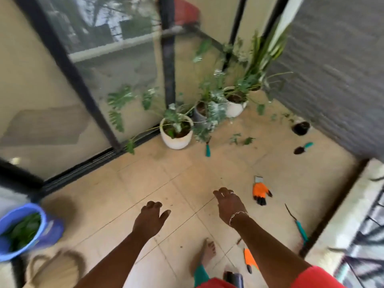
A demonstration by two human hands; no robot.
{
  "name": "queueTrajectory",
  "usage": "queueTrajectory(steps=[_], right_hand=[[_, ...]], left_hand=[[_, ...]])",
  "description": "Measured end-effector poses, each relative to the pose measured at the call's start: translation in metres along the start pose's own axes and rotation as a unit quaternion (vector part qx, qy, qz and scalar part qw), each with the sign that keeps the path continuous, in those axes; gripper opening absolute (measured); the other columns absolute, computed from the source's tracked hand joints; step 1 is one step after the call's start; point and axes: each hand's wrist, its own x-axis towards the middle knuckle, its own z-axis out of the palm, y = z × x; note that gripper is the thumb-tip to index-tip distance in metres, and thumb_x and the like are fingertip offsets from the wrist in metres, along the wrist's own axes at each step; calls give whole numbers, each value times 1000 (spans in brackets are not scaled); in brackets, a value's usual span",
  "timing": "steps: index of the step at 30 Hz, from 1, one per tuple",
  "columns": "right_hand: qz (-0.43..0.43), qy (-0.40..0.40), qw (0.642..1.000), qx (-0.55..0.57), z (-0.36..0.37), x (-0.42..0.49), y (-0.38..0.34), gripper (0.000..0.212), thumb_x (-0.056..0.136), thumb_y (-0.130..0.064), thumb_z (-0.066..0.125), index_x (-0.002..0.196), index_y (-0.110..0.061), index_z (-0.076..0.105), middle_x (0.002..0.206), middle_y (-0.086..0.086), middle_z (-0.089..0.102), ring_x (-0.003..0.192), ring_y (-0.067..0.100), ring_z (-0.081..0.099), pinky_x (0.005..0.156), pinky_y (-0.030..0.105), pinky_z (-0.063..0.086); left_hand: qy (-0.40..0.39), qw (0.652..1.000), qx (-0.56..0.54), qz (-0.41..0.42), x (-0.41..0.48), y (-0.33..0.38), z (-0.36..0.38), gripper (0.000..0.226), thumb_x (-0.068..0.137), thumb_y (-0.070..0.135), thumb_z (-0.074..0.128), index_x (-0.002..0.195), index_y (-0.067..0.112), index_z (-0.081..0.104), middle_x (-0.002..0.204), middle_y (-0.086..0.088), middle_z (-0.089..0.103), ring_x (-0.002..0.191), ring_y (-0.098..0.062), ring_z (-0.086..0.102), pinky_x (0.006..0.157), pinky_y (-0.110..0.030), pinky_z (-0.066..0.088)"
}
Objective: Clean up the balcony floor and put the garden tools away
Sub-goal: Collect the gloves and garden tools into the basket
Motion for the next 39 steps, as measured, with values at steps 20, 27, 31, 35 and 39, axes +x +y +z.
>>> queueTrajectory(steps=[20,27,31,35,39], right_hand=[[289,49,942,164,-29,10,263,44,92,-19,45,136,-19,39,140,7,38,121,28,44,97,32,40],[400,26,894,200,-54,47,344,47,94,-25,46,140,-21,35,140,3,38,125,24,41,100,30,37],[440,29,865,241,-81,85,384,47,94,-25,47,140,-21,36,139,4,37,124,25,41,101,29,37],[471,56,836,277,-106,125,418,46,94,-24,49,138,-21,38,137,3,39,123,26,42,101,31,38],[489,74,816,298,-118,147,447,44,94,-25,48,137,-22,39,137,3,40,122,26,44,101,32,38]], left_hand=[[32,925,220,308,190,322,3,30,76,32,74,96,17,57,96,-3,55,90,-24,58,64,-36,48],[26,889,224,398,295,417,-3,30,90,34,57,114,17,52,115,-2,50,108,-21,50,80,-33,44],[-20,882,237,408,356,460,-20,39,92,34,53,126,16,48,126,-7,48,116,-25,46,88,-35,43],[-42,871,255,418,407,508,-34,47,94,37,48,135,16,41,133,-7,43,121,-24,41,94,-34,40],[-54,862,275,423,439,563,-36,49,95,39,44,139,18,35,138,-5,37,127,-22,35,97,-32,39]])
